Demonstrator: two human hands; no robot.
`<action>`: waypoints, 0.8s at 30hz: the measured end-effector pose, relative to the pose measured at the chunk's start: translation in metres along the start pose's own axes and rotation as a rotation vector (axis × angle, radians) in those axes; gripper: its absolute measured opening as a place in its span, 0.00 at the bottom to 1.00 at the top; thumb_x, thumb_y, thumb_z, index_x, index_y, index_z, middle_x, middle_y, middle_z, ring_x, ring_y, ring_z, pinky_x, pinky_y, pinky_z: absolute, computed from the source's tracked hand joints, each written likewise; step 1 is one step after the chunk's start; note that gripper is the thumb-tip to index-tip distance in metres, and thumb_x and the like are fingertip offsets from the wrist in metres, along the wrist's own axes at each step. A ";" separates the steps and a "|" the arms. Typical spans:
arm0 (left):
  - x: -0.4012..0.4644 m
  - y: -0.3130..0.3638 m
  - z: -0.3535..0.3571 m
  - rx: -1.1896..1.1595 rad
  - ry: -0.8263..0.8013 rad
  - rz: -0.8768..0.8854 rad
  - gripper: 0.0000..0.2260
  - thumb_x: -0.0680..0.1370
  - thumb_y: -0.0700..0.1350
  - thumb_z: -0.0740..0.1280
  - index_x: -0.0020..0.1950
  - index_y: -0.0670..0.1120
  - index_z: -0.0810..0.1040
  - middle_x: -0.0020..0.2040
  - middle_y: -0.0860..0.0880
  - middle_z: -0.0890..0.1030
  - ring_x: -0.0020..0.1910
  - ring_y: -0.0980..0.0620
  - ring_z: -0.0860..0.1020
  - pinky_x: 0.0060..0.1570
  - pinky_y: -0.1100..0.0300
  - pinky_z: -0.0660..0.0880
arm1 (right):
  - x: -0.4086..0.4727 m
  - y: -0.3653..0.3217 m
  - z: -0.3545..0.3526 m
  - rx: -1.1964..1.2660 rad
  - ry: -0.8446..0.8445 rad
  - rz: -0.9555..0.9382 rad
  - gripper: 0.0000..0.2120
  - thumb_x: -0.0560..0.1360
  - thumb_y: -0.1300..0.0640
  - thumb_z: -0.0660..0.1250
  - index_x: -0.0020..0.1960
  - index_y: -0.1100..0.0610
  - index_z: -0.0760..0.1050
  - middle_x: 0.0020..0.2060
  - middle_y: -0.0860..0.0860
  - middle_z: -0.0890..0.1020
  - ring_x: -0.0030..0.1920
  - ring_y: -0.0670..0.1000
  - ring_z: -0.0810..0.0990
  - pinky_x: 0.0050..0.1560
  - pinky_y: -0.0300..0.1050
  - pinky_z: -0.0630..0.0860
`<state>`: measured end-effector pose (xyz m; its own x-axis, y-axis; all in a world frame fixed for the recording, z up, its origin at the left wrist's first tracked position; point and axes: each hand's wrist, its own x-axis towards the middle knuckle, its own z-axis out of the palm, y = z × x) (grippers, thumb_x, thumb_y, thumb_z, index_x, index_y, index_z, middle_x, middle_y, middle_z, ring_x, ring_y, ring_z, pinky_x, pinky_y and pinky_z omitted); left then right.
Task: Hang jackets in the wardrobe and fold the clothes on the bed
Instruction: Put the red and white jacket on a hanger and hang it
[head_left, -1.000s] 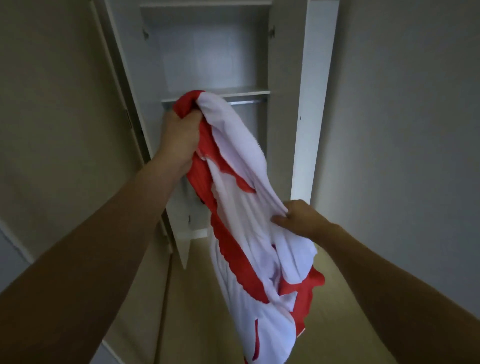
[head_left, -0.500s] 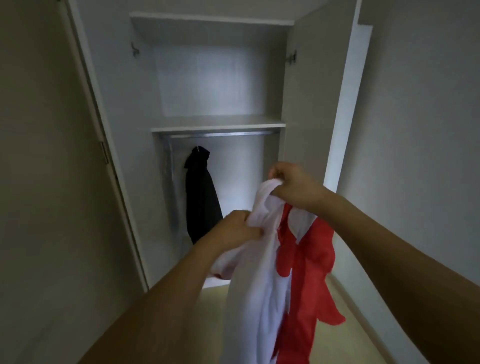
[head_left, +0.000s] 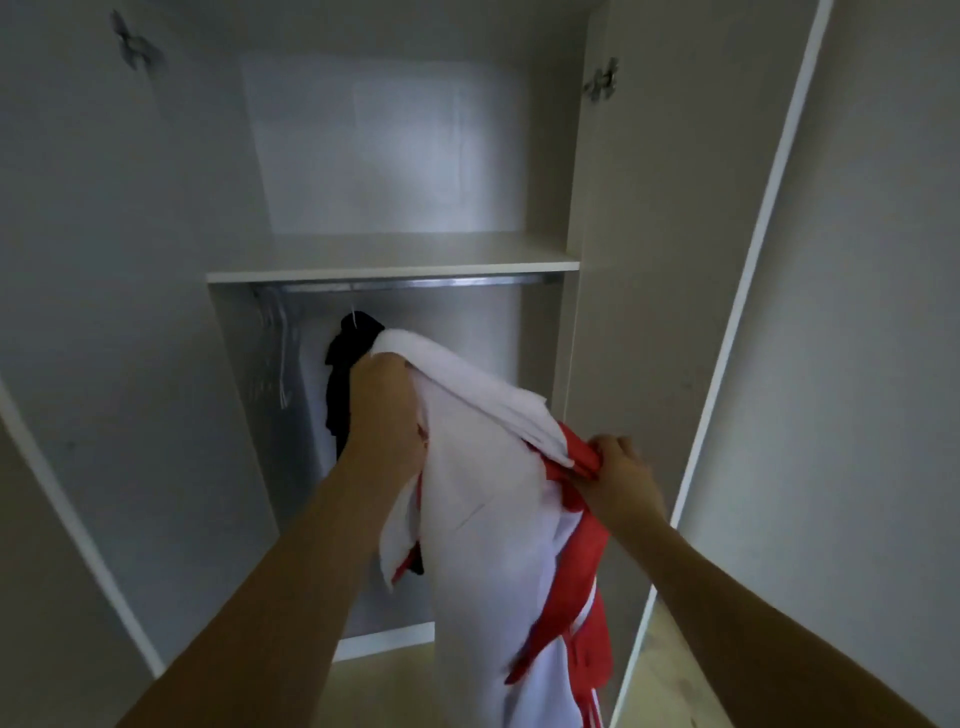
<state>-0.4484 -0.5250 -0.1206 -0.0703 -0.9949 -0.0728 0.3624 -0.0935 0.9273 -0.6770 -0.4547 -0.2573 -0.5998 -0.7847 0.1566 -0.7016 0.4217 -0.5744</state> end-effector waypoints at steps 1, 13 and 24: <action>0.018 0.004 0.003 -0.036 0.000 0.000 0.12 0.83 0.42 0.59 0.65 0.40 0.74 0.46 0.43 0.74 0.53 0.45 0.72 0.64 0.49 0.71 | 0.015 0.008 0.007 0.050 -0.003 0.055 0.16 0.71 0.44 0.68 0.54 0.50 0.73 0.50 0.50 0.75 0.47 0.55 0.77 0.52 0.53 0.77; 0.185 -0.047 -0.017 0.921 -0.683 -0.123 0.53 0.63 0.56 0.78 0.79 0.60 0.48 0.76 0.59 0.58 0.74 0.53 0.62 0.72 0.52 0.65 | 0.199 -0.137 0.018 0.327 -0.134 -0.365 0.04 0.73 0.65 0.64 0.40 0.61 0.77 0.36 0.54 0.78 0.40 0.52 0.75 0.41 0.45 0.68; 0.324 -0.066 0.030 -0.088 -0.111 -0.049 0.13 0.82 0.37 0.60 0.40 0.41 0.79 0.33 0.46 0.80 0.31 0.52 0.79 0.34 0.61 0.78 | 0.325 -0.097 0.059 -0.550 -0.414 -0.329 0.05 0.74 0.56 0.66 0.48 0.52 0.81 0.52 0.53 0.83 0.55 0.55 0.81 0.54 0.43 0.76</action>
<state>-0.5230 -0.8403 -0.1946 -0.1904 -0.9791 -0.0718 0.4362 -0.1499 0.8873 -0.7811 -0.7769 -0.1982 -0.2094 -0.9697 -0.1259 -0.9749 0.2170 -0.0500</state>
